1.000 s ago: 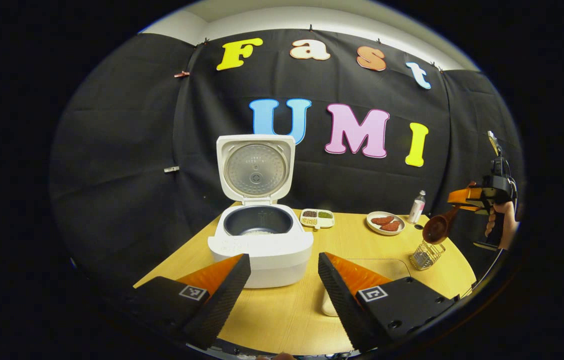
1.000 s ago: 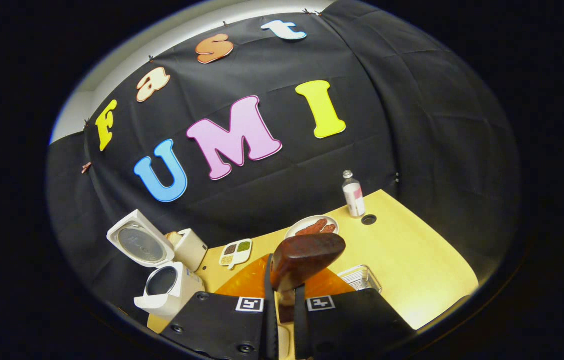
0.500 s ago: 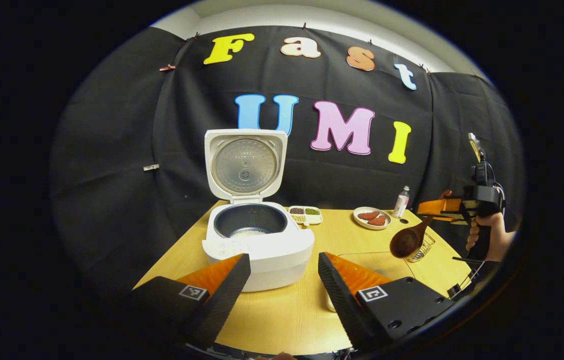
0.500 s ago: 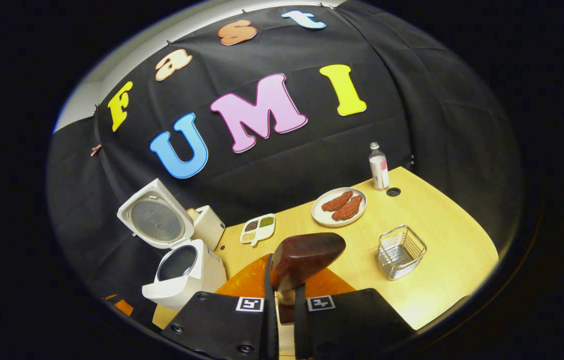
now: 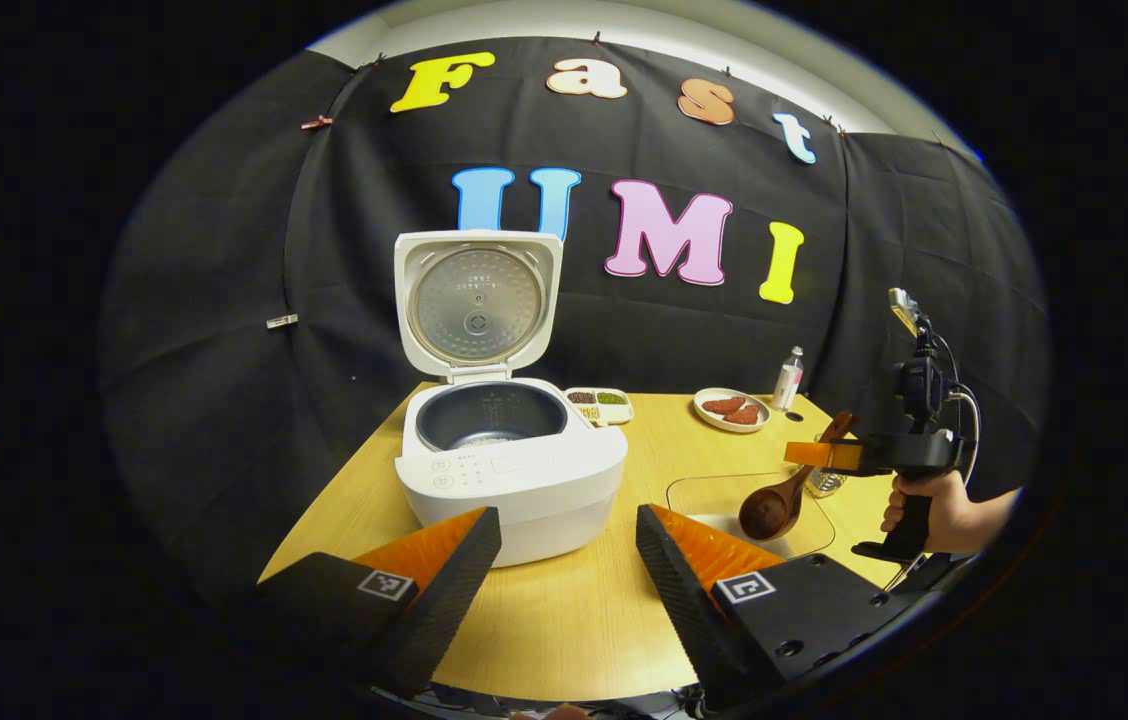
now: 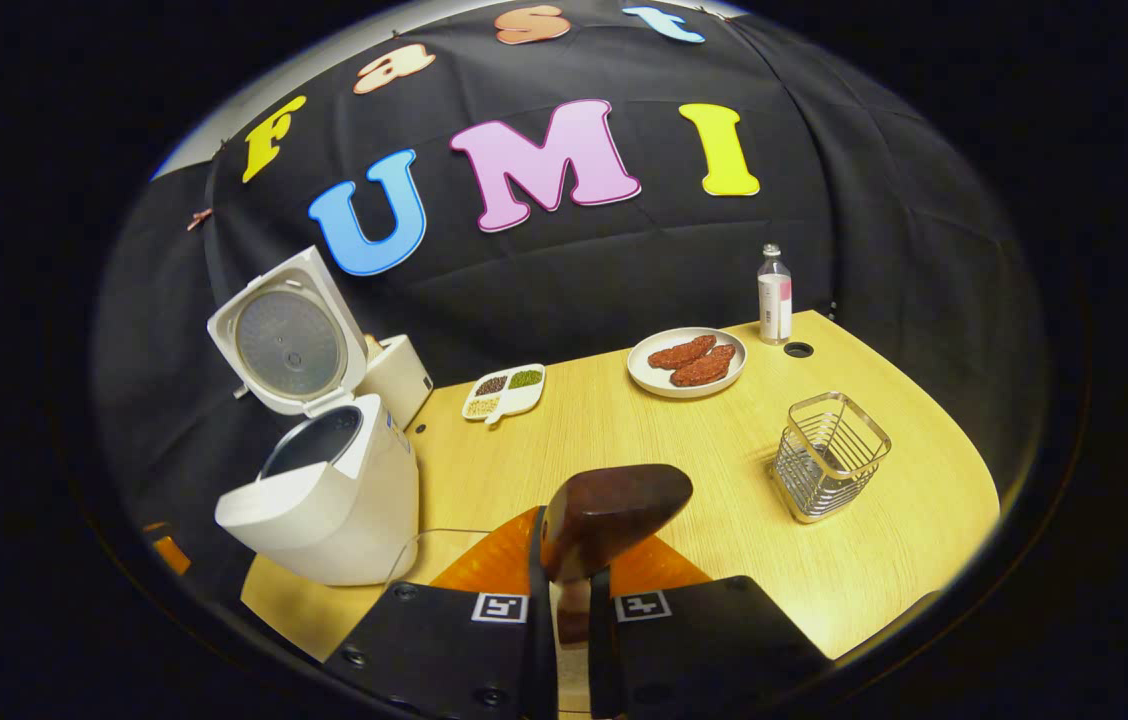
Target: Close the left gripper, press the button to open the rice cooker; take a wooden spoon from the chopstick holder with the right hand, scoop a spoonful of rice and pour it into the rice cooker, then put the wooden spoon back into the chopstick holder.
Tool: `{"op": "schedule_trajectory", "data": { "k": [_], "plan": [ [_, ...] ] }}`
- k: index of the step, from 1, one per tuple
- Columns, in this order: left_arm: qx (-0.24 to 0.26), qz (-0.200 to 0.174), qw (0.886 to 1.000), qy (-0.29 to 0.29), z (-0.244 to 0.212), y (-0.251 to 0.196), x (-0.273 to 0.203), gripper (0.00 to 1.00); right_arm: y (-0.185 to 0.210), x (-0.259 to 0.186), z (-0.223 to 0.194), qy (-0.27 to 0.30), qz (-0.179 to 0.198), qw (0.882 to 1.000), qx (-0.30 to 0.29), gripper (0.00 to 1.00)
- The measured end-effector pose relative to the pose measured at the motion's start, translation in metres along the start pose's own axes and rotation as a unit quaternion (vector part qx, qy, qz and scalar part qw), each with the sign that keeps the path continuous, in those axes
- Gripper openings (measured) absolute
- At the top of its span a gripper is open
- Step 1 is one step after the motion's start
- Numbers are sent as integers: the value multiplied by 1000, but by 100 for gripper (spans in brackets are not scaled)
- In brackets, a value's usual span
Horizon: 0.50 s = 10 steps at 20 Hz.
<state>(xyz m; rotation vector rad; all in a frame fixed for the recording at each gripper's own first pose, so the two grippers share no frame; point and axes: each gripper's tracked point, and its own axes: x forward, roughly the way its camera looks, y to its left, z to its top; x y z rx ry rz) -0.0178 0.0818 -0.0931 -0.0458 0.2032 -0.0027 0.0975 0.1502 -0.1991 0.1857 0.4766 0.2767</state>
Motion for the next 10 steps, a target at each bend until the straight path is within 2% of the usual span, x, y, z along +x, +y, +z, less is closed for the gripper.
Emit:
{"op": "schedule_trajectory", "data": {
  "k": [6,10],
  "plan": [
    [0,6,1000,0,-2,7,-2,94,26,7,-24,6,0,1000,16,17],
    [-14,15,1000,1,-7,10,-6,94,51,3,-36,18,18,1000,16,17]
  ]
}}
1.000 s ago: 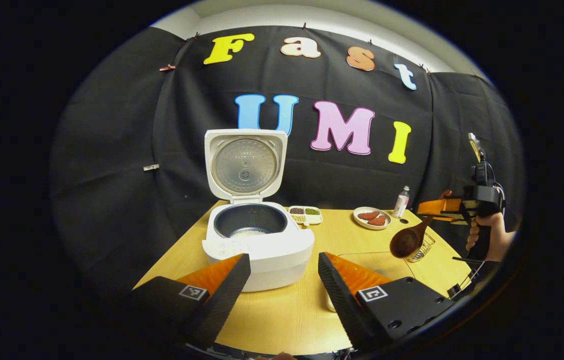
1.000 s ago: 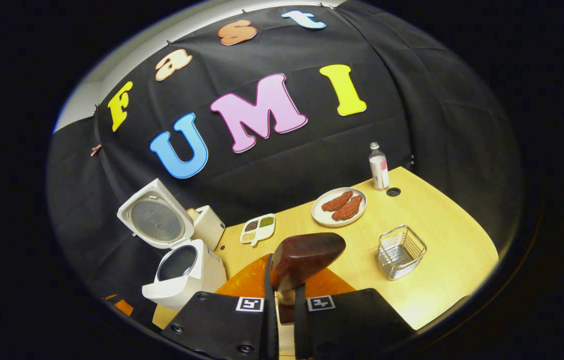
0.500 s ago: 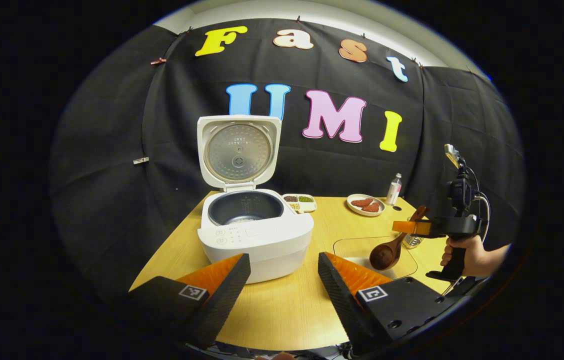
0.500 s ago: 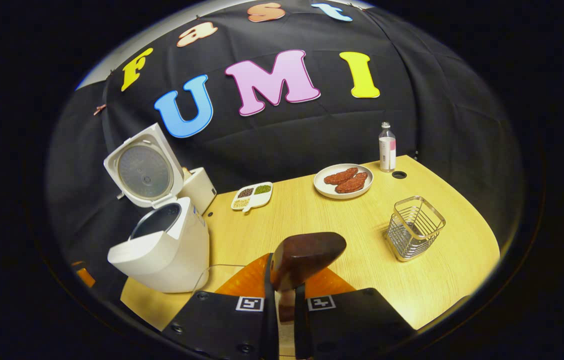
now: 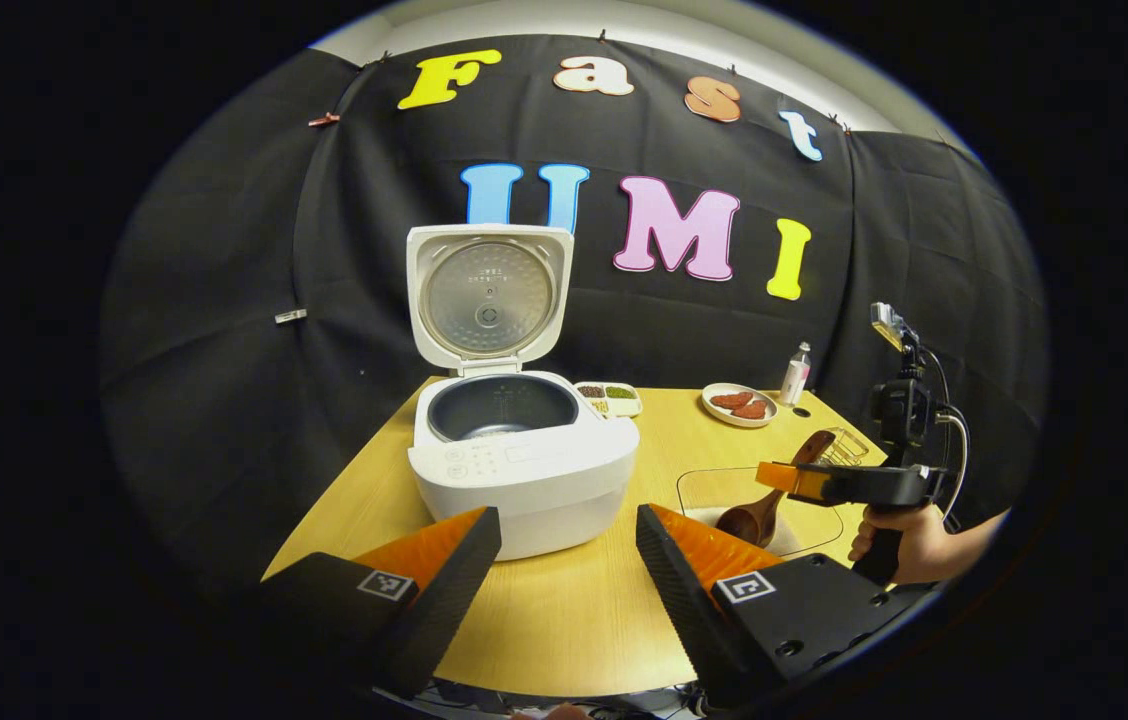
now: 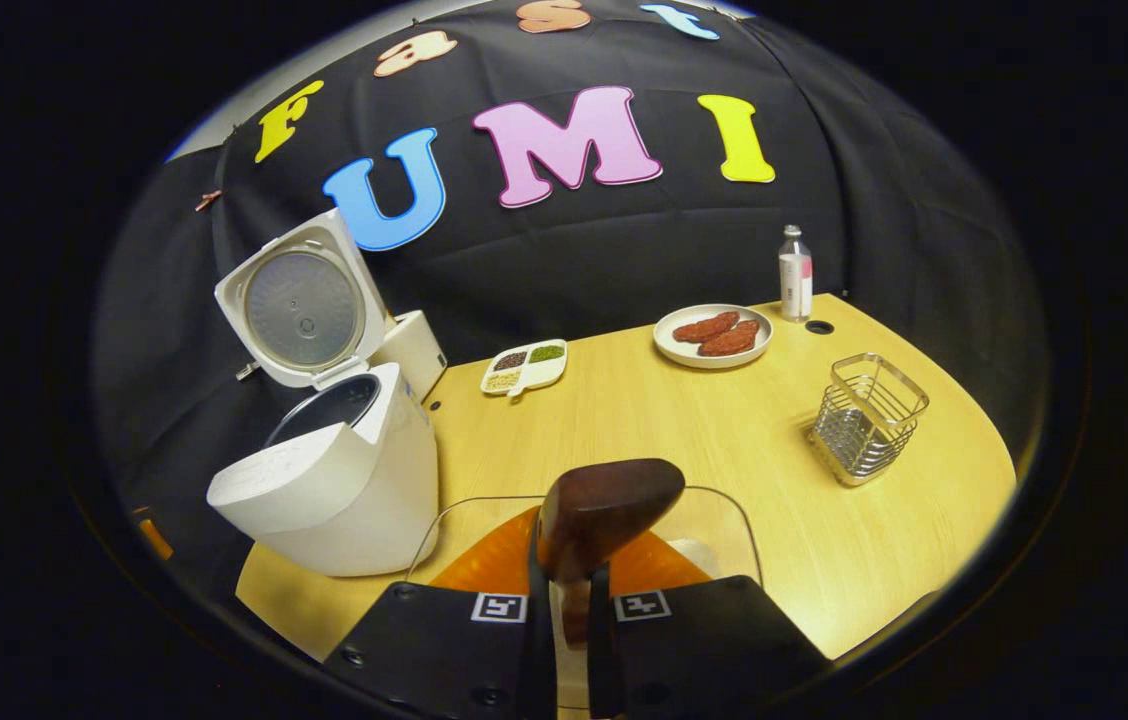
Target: Close the left gripper, press the button to open the rice cooker; take a wooden spoon from the chopstick holder with the right hand, scoop a spoonful of rice and pour it into the rice cooker, then put the wooden spoon back into the chopstick holder.
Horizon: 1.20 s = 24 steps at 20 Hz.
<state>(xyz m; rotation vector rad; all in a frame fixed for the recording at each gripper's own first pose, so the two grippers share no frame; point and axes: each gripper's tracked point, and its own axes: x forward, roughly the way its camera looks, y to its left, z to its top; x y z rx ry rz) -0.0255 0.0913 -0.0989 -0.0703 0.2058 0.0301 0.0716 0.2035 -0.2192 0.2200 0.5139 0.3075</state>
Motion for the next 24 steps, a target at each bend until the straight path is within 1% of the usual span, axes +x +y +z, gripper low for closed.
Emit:
{"op": "schedule_trajectory", "data": {
  "k": [7,10,12,15,17,20,24],
  "plan": [
    [-17,19,1000,8,-11,10,-10,94,31,0,-9,30,19,998,56,17],
    [-28,28,999,6,-12,17,-14,94,39,-1,-11,40,21,997,67,17],
    [-34,32,999,5,-13,19,-15,94,41,-2,-13,51,22,995,85,17],
    [-36,37,999,3,-12,23,-16,94,33,-4,-14,67,15,990,122,17],
    [-37,38,999,1,-12,25,-18,94,27,-7,-13,79,16,984,159,17],
    [-34,38,999,-2,-12,26,-17,94,13,-14,-6,79,15,975,205,17],
    [-34,37,999,-7,-9,25,-18,94,-10,-20,10,69,5,965,252,17]
  ]
}}
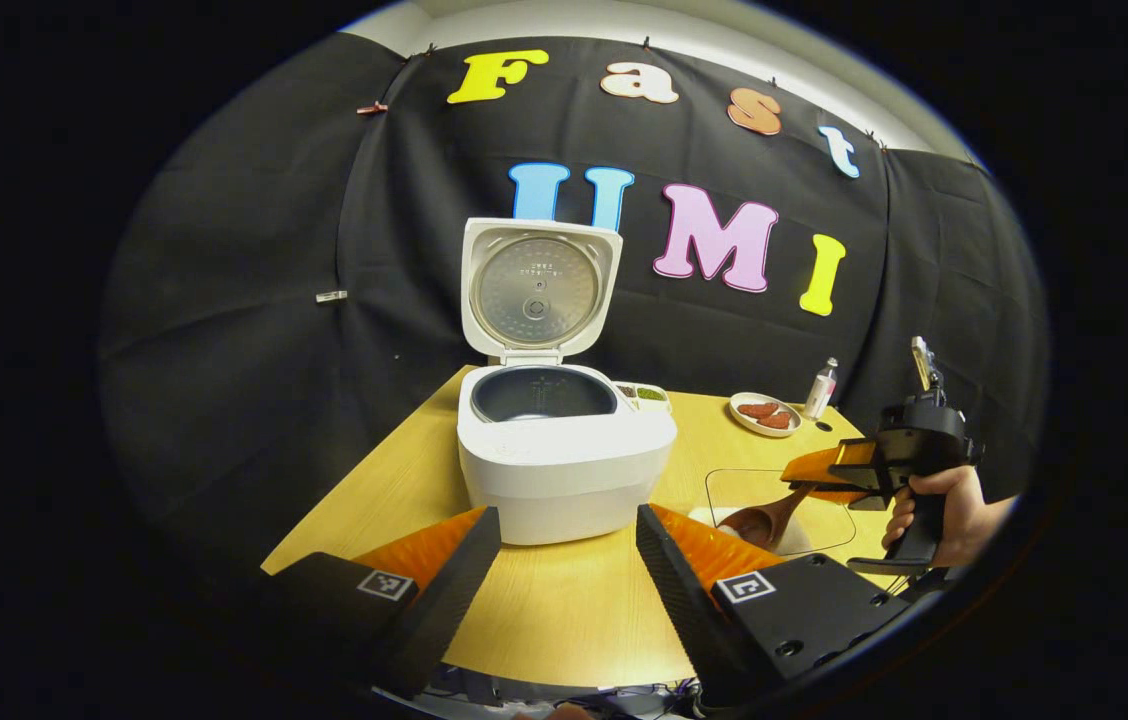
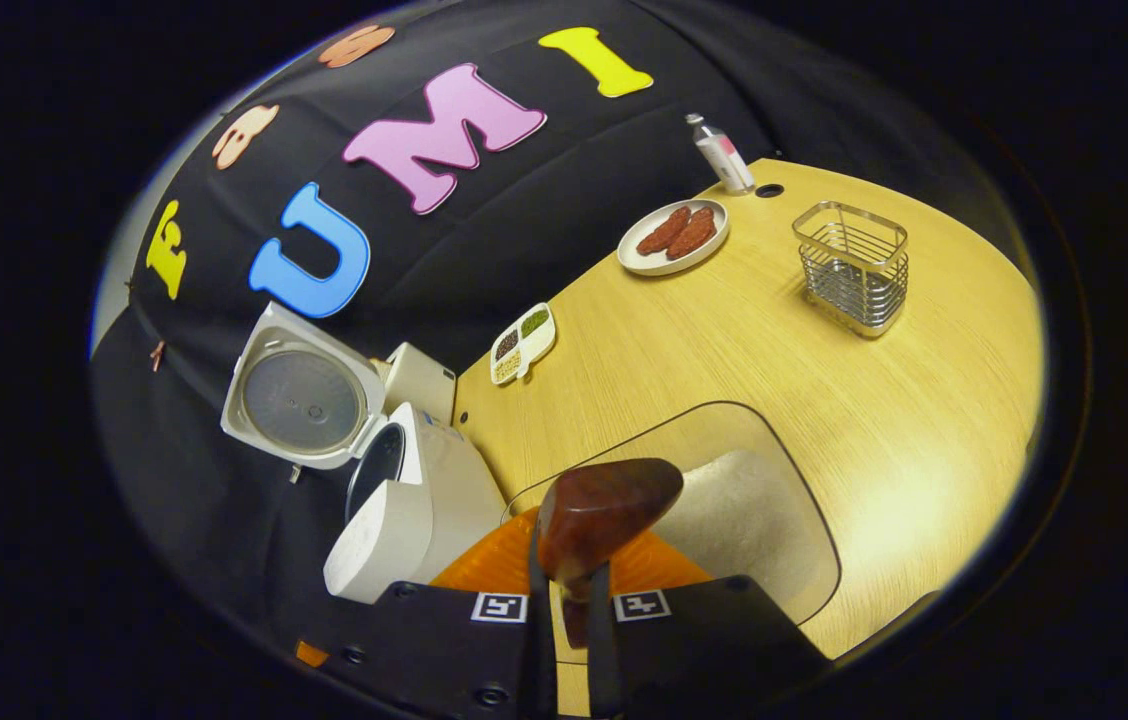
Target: Close the left gripper, press the button to open the rice cooker; take a wooden spoon from the chopstick holder with the right hand, scoop a spoonful of rice and pour it into the rice cooker, then put the wooden spoon back into the chopstick holder.
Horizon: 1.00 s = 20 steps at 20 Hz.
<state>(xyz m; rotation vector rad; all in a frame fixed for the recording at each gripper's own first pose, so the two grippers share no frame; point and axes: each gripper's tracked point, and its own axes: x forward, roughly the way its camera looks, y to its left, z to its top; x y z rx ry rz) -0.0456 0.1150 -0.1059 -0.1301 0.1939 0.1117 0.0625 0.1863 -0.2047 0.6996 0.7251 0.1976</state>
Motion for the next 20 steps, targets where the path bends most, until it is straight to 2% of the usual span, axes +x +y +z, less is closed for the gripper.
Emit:
{"op": "schedule_trajectory", "data": {
  "k": [5,9,17,20],
  "plan": [
    [-4,-5,1000,0,-2,-5,0,94,-12,-9,36,-15,-1,998,62,16],
    [-2,-10,1000,-2,0,-10,0,94,-3,-18,68,-33,17,995,96,17],
    [2,-11,1000,-11,4,-9,0,94,45,-23,120,-48,72,982,167,17],
    [0,-6,1000,-13,2,-2,-2,94,68,-22,144,-62,90,978,176,17]
  ]
}}
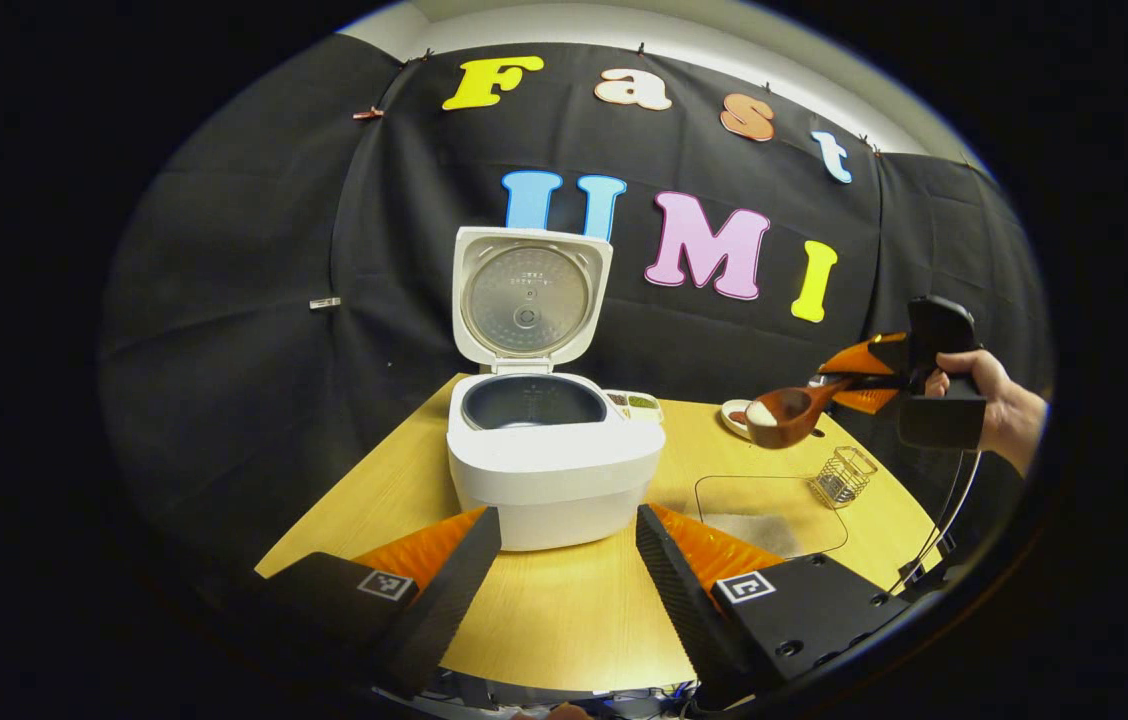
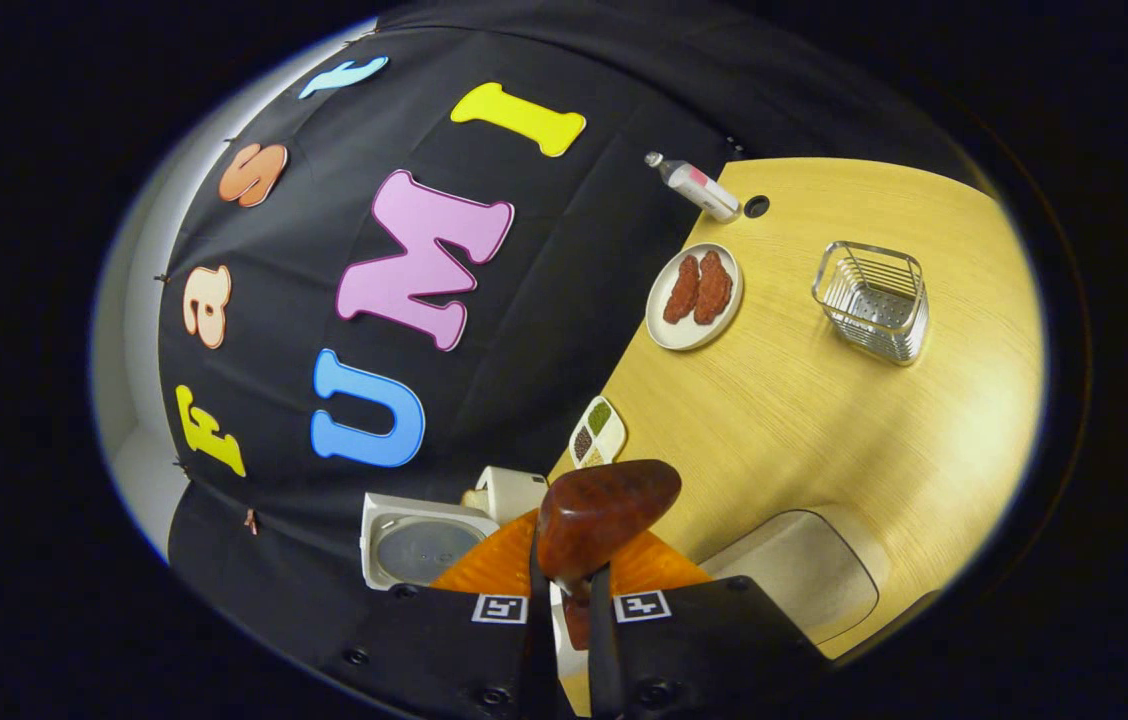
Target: Close the left gripper, press the button to open the rice cooker; take a wooden spoon from the chopstick holder with the right hand, scoop a spoonful of rice and pour it into the rice cooker, then put the wooden spoon back into the chopstick holder.
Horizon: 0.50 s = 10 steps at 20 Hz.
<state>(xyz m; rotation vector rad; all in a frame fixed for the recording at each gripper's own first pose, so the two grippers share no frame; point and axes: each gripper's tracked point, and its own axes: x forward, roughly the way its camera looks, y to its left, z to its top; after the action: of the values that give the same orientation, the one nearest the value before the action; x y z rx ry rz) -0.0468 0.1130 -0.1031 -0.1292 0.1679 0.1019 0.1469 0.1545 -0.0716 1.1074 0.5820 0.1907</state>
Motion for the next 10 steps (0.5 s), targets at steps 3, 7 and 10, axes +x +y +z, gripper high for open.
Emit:
{"op": "schedule_trajectory", "data": {
  "k": [3,7,10],
  "plan": [
    [-11,6,1000,4,-4,9,0,94,33,12,2,-2,22,1000,4,17],
    [-22,15,1000,5,-4,24,0,95,68,35,-10,12,37,999,-3,16],
    [-27,27,999,4,-4,40,2,94,92,53,-30,24,47,999,-14,17]
  ]
}}
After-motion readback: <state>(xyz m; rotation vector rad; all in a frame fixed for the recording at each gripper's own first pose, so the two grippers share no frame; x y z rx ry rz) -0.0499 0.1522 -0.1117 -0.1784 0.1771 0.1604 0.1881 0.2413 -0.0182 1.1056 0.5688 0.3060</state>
